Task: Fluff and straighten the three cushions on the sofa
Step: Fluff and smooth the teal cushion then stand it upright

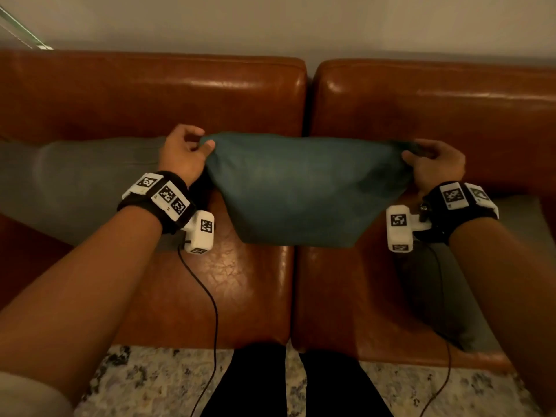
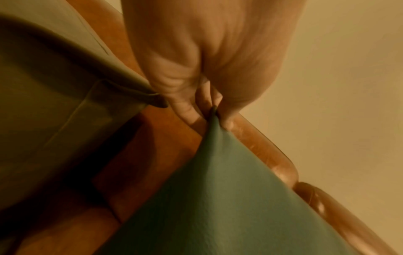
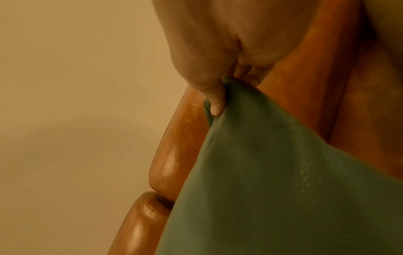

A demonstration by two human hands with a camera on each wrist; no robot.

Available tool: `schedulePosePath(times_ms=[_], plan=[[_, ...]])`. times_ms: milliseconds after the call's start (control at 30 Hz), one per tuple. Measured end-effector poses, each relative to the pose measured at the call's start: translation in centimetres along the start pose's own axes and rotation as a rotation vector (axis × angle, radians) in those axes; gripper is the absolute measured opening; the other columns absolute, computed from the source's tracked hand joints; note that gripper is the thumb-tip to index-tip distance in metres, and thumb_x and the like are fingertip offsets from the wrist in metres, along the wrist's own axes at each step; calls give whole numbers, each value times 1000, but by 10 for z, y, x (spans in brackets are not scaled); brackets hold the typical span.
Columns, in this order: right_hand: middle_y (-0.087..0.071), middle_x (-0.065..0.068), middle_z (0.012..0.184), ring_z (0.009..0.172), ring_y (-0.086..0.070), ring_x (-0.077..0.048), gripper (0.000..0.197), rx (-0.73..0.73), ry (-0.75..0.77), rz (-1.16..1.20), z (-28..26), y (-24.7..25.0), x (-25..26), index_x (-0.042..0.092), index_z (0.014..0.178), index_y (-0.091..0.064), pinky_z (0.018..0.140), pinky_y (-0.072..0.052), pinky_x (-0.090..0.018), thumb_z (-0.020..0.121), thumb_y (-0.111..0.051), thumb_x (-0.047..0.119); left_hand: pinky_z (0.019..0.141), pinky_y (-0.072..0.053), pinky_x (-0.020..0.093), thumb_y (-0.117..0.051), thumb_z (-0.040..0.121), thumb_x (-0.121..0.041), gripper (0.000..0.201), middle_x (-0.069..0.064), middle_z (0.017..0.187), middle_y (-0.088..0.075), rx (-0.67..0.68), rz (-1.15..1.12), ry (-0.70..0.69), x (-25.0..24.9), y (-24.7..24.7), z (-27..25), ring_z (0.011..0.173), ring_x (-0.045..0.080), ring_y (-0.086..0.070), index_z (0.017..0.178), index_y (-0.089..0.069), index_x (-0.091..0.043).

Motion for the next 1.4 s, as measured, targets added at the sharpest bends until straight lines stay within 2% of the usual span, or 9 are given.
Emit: schedulePosePath(times_ms=[100,167,333,467,800,967,1067,1167,1400], plan=[[-70,4,111,108,-67,-19,34,-77,28,12,-4,8,10,21,122,-72,92,-55,-32,89,-80,27,101,-51,35,-64,101,-32,25,4,123,-65,-106,42,-47,-5,13,-4,116,23,-64,123,-61,-20],[-65,-4,130,126,-59,-27,40,-119,182,-220,-15,4,22,19,132,-65,101,-47,-36,97,-69,37,110,-42,35,-57,103,-35,41,11,142,-51,-130,221,-223,-17,7,-18,129,27,-54,138,-54,-14],[-29,-11,168,157,-24,-32,70,76,1036,-686,-83,-66,33,14,160,-35,125,-17,-52,103,-44,54,129,-10,52,-53,98,-61,85,18,168,-26,193,718,-998,-42,-80,-100,157,34,-19,158,-34,-5],[-20,-13,171,159,-17,-31,80,253,1378,-910,-116,-117,10,8,163,-24,127,-16,-54,105,-37,60,130,-7,50,-47,93,-75,108,20,171,-9,295,1013,-1126,-9,-135,-126,160,35,-8,163,-13,0],[-11,-9,173,160,-11,-28,89,151,1169,-1044,-11,-55,-28,13,166,-10,129,-10,-51,101,-23,73,130,-4,46,-29,84,-93,122,16,173,-4,219,1083,-986,10,-83,-26,160,30,-3,165,-3,-6],[-2,-12,173,160,-5,-30,83,17,1022,-1005,-6,-33,-34,9,166,-7,128,5,-54,105,-26,63,129,4,51,-36,100,-66,98,18,169,15,27,1053,-893,19,-85,-46,158,32,15,162,7,-3],[-13,-19,171,158,-14,-36,72,40,1233,-893,-52,-51,-35,9,164,-9,128,2,-52,107,-43,38,128,7,48,-47,102,-41,87,15,169,16,84,1002,-1116,36,-129,-108,158,30,19,162,7,-6],[-22,-13,170,157,-20,-36,75,217,1465,-913,-106,-88,-51,12,163,-28,127,-14,-58,104,-44,56,129,5,47,-52,94,-65,105,14,170,2,199,983,-1146,43,-161,-133,159,29,13,163,2,-7],[-17,1,172,159,-16,-25,78,111,1396,-1049,-68,-88,-66,23,166,-19,129,-13,-51,104,-40,65,129,6,45,-42,92,-80,107,2,171,15,136,1067,-1101,45,-136,-83,159,22,15,165,2,-16]])
Point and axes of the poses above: each hand's wrist, its own z-axis towards the middle knuckle, its own y-axis out of the back of the hand, x = y × z, the point moved 6 cm from there along z, towards the middle knuckle
